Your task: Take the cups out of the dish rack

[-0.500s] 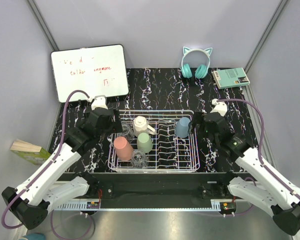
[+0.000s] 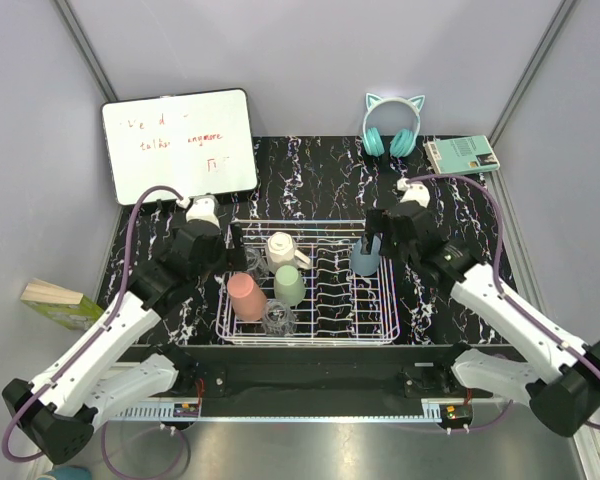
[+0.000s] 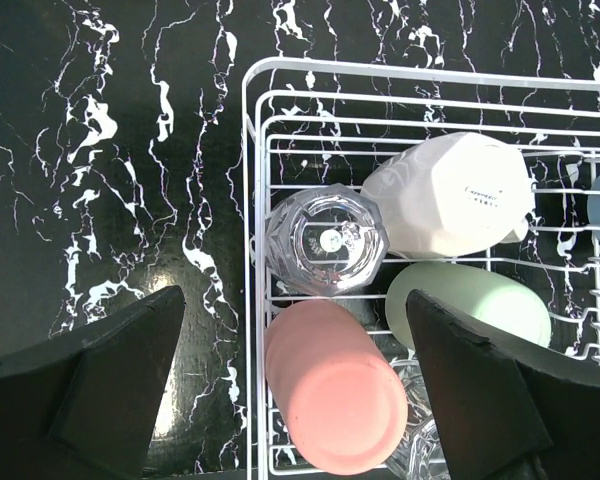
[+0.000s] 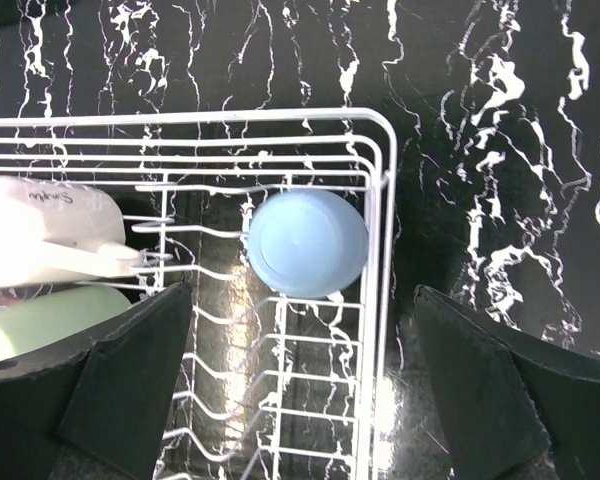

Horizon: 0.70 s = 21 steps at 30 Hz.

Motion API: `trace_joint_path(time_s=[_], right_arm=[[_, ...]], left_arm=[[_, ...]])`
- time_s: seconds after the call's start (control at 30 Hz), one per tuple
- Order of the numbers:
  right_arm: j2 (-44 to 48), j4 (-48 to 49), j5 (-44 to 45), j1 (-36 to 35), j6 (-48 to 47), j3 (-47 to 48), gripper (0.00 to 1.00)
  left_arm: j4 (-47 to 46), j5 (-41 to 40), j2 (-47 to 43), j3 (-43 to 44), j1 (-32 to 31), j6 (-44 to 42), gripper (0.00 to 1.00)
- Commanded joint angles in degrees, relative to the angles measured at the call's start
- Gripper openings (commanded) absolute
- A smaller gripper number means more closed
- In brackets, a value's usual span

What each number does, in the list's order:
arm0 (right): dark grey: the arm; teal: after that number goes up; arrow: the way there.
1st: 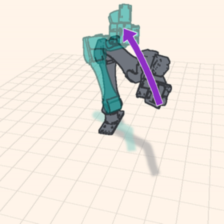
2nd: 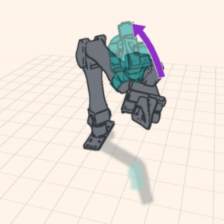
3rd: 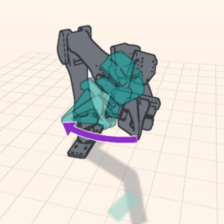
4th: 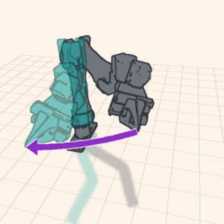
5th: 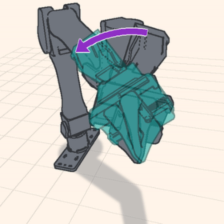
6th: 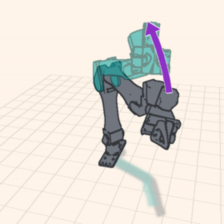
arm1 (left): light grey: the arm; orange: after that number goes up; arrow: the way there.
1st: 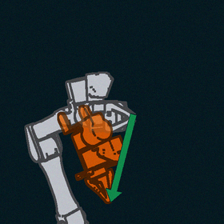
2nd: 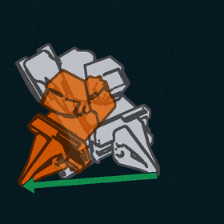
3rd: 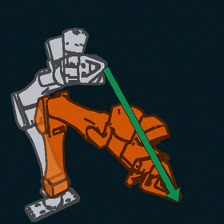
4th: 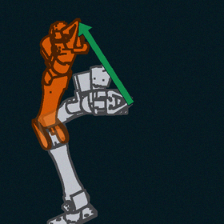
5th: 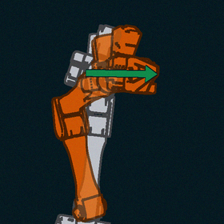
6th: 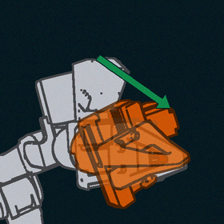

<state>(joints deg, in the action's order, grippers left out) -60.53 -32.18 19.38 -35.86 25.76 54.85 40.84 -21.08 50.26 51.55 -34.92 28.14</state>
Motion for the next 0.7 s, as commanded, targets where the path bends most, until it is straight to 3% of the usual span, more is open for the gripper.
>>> trace_joint_path(time_s=[0.0,0.67], right_arm=[[-4.41,0.9,-0.74,-0.09,-0.63,5.35,1.0],[-18.57,4.85,0.22,0.0,2.01,6.68,1.0]], left_arm=[[-3.4,1.75,-1.83,-0.66,0.02,-1.16,0.99],[-2.87,1.75,0.8,-1.01,0.02,-0.98,0.99]])
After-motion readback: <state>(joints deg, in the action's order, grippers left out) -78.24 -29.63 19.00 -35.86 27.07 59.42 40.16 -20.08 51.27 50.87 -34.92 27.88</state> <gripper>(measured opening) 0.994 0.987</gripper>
